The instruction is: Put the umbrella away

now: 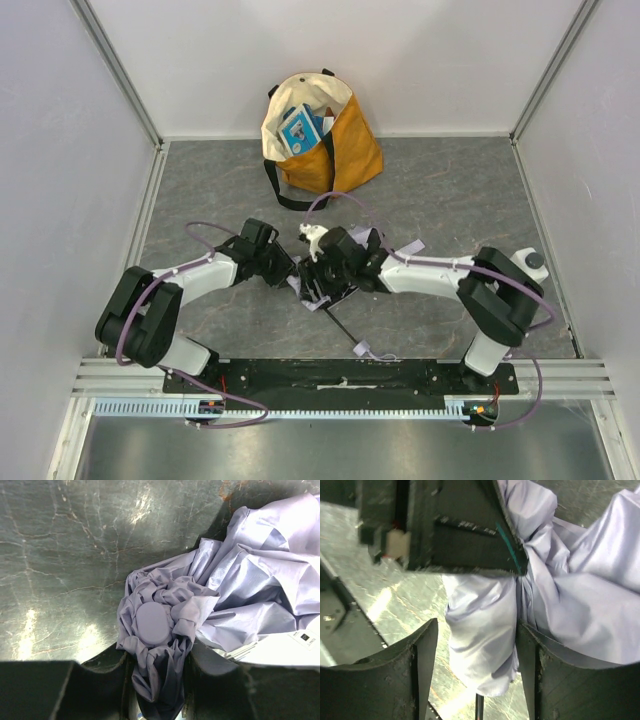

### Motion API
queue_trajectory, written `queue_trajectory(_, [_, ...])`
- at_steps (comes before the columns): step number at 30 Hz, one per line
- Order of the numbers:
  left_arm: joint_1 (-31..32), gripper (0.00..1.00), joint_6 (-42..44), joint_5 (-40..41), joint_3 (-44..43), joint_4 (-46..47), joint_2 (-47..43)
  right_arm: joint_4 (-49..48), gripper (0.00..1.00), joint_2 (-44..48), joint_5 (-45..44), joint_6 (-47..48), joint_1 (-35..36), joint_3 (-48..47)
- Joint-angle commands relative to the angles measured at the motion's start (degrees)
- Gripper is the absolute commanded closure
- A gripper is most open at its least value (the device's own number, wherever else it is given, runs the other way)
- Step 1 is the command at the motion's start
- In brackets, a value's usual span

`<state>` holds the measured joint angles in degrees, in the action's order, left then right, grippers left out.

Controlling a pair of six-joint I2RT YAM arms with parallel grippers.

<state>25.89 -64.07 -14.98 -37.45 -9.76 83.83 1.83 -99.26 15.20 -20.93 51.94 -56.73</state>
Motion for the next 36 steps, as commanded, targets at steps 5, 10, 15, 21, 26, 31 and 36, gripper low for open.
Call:
queue_trajectory(5, [2.23,0.98,0.18,7.42,0.36,-12.73,0.63,5.29,0.23,6.62,-38.10,8.79,13.25,1.01])
queue_trajectory(10, [2.50,0.98,-1.32,8.30,-0.52,-15.11,0.45,7.05,0.22,2.86,-51.56,11.17,20.90,-4.08])
queue_trajectory(15, [2.59,0.98,-3.25,7.60,-0.69,-15.90,0.45,3.55,0.23,-3.03,-59.67,13.89,25.74,-5.76])
queue_trajectory(21, [2.59,0.98,-4.39,7.34,-1.04,-17.31,0.46,-1.37,0.25,-8.66,-62.39,12.75,26.63,-4.54])
queue_trajectory(26, [2.67,0.98,-5.18,6.37,-0.25,-17.57,0.54,-5.61,0.32,-13.31,-67.92,14.42,26.81,-4.88])
queue_trajectory(31, [3.11,0.98,-6.32,6.54,0.80,-17.58,-0.77,-5.96,0.58,-16.48,-71.71,12.76,26.54,-5.06])
queue_trajectory(36, [3.20,0.98,-8.08,5.58,3.61,-13.54,-3.58,-5.52,1.00,-16.49,-67.33,9.34,26.19,-1.47])
